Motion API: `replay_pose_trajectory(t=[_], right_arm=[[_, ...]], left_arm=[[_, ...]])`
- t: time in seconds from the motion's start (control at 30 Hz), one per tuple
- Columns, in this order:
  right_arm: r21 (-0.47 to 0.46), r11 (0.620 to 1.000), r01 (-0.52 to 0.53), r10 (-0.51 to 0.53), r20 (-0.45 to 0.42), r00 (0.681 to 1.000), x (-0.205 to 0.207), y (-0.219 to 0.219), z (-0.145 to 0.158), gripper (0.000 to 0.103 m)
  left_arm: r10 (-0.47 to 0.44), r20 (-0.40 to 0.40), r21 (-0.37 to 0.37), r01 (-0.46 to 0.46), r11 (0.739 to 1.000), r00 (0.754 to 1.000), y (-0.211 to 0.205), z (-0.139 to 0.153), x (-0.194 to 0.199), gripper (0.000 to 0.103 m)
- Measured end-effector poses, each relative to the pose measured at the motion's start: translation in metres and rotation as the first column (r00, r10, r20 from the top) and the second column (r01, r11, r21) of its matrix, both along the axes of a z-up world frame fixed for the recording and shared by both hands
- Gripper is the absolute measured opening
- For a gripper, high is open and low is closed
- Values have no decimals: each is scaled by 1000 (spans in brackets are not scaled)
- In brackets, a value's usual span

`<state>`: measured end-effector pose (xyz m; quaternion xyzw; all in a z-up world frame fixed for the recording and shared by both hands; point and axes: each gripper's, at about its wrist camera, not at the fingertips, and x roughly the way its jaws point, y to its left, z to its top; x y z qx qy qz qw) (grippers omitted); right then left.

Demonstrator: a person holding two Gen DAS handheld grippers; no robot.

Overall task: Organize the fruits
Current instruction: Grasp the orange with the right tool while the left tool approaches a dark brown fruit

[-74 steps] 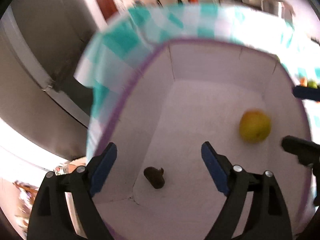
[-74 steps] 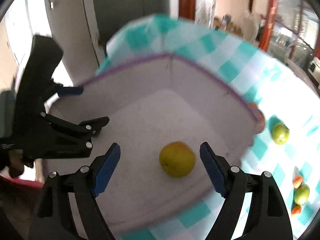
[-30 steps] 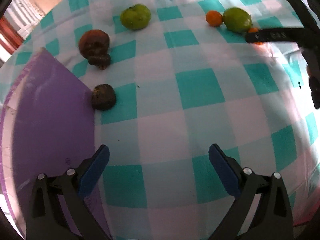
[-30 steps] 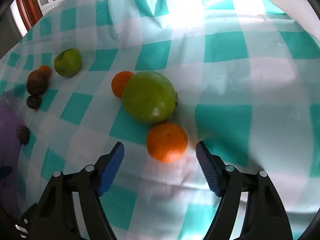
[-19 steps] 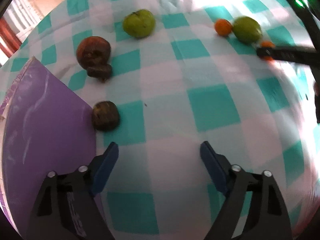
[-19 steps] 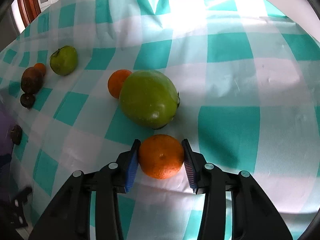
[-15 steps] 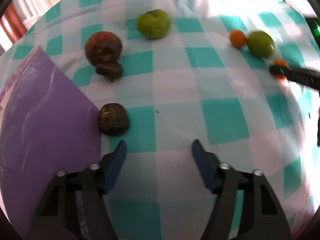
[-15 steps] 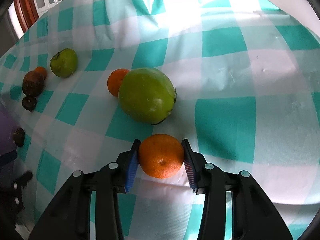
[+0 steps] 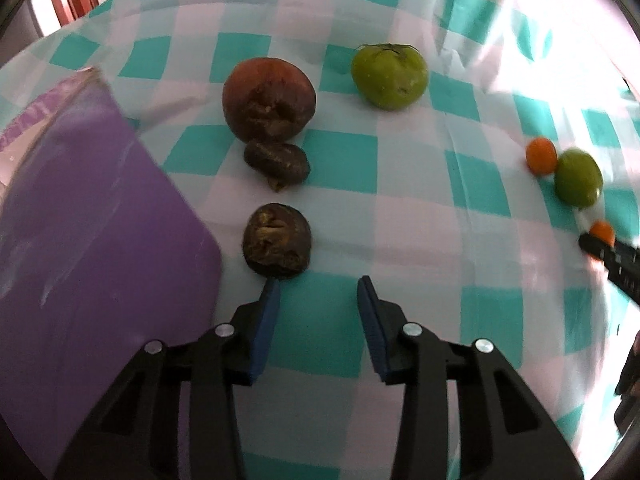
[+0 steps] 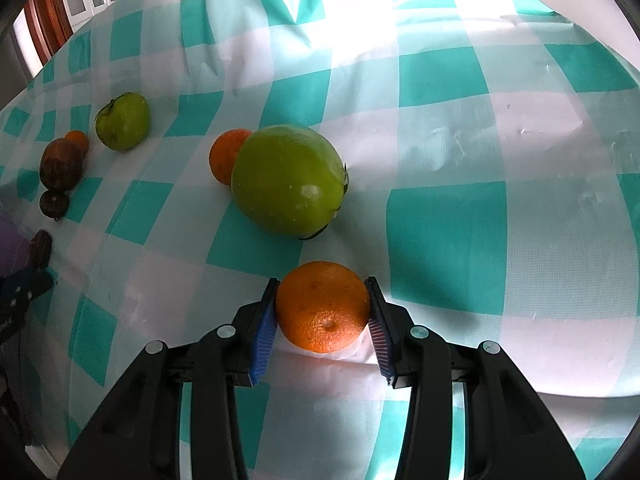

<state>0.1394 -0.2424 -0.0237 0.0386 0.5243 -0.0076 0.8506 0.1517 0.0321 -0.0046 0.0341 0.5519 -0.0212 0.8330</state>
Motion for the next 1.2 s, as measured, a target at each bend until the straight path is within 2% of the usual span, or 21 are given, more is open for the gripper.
replay_pose_trajectory(t=[0.27, 0.37, 0.43, 0.47, 0.6, 0.67, 0.7, 0.77, 1.07, 1.13, 1.17, 1.2], right_arm=[[10, 1000, 5, -5, 15, 1000, -7, -1, -1, 45], [10, 1000, 1, -1, 16, 1000, -8, -1, -1, 46], [11, 1000, -7, 7, 13, 1000, -8, -3, -2, 46], [10, 1000, -11, 11, 13, 1000, -8, -3, -2, 46], [10, 1000, -16, 16, 12, 1000, -6, -2, -1, 46], [13, 1000, -14, 14, 16, 1000, -7, -3, -1, 46], [13, 1000, -12, 12, 19, 1000, -7, -3, -1, 46], [12, 1000, -8, 8, 25, 1000, -8, -3, -1, 46], [7, 1000, -10, 9, 31, 999, -9, -3, 1, 46], [7, 1000, -11, 11, 33, 999, -8, -3, -1, 46], [6, 1000, -12, 11, 34, 999, -8, -3, -1, 46], [6, 1000, -12, 12, 34, 999, -7, -3, -2, 46]], left_arm=[[-61, 24, 55, 60, 997, 998, -12, -3, 1, 56], [-69, 19, 31, 69, 997, 997, -18, -6, 18, 67], [-92, 23, 35, 91, 995, 995, -27, -8, 28, 80], [-111, 32, 45, 109, 993, 993, -32, -8, 32, 82], [-163, 66, 52, 160, 986, 984, -47, -1, 41, 83], [-154, 88, 38, 151, 988, 984, -46, 5, 37, 84], [-145, 96, 35, 142, 989, 985, -45, 7, 35, 89], [-130, 107, 55, 124, 991, 986, -44, 7, 34, 92], [-122, 82, 34, 120, 992, 989, -42, -6, 49, 89], [-122, 59, 16, 122, 992, 991, -39, -10, 54, 66], [-118, 65, -2, 118, 993, 991, -34, -8, 52, 60], [-114, 72, 2, 114, 993, 991, -31, -5, 51, 44]])
